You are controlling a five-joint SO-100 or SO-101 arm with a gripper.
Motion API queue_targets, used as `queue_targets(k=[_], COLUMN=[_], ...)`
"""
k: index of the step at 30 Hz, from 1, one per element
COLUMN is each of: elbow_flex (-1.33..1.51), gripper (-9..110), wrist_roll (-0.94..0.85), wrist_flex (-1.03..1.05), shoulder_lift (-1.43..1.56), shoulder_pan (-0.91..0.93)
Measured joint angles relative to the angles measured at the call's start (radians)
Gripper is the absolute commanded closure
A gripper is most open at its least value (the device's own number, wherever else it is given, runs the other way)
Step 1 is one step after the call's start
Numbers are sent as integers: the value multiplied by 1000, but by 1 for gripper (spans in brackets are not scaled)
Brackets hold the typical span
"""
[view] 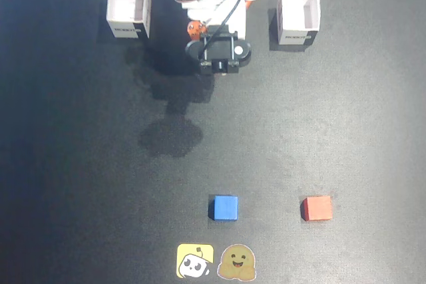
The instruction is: Put the red cube in the right box and the blue cube in the left box.
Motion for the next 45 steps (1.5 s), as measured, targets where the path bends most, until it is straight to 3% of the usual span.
queue_targets(k=[39, 45], elbow_flex=[0, -72], gripper=[101, 101], wrist_roll=[-14, 35], wrist_flex=[-43, -120], shoulder_lift=[-5, -150], shoulder_pan=[-74, -127])
